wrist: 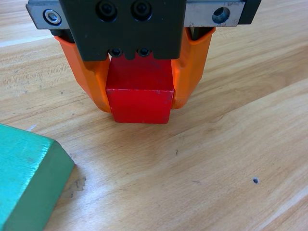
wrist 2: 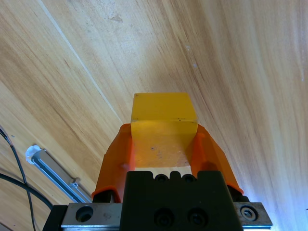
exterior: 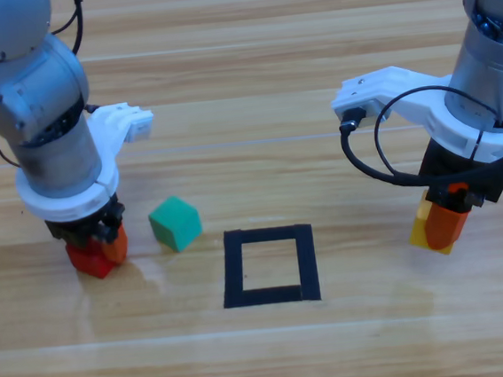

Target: Stack the blocks in the rectangular block: red at the bottom, yellow in the middle, green on top

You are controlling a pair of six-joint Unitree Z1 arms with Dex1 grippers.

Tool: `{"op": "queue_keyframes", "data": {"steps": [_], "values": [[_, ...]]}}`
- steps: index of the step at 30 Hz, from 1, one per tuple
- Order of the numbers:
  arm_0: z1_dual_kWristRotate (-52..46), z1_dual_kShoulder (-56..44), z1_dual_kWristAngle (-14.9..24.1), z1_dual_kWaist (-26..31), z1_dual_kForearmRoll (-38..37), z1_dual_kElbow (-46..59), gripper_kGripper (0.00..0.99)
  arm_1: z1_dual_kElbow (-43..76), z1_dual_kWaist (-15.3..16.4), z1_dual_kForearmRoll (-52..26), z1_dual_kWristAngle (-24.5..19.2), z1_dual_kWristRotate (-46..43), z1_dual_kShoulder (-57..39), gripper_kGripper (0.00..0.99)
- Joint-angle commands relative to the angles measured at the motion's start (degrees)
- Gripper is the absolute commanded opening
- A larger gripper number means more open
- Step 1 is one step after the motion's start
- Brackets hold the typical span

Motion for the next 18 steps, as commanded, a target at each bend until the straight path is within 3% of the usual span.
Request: {"op": "queue_keyframes", "data": {"steps": [1,12,18], "values": [[-5.09,-0.72,0.01,-0.17,2.18,-1.62,0.015,1.20,-1.57,0.71,1.18,0.71,-2.15,0.000],[-28.38,1.74,1.33,-11.25,20.72,-26.75,0.000,1.38,-1.57,0.71,1.18,0.63,-2.59,0.000],[-36.55,5.35,1.33,-17.49,23.71,-32.82,0.000,1.38,-1.57,0.71,1.18,0.71,-2.76,0.000]]}}
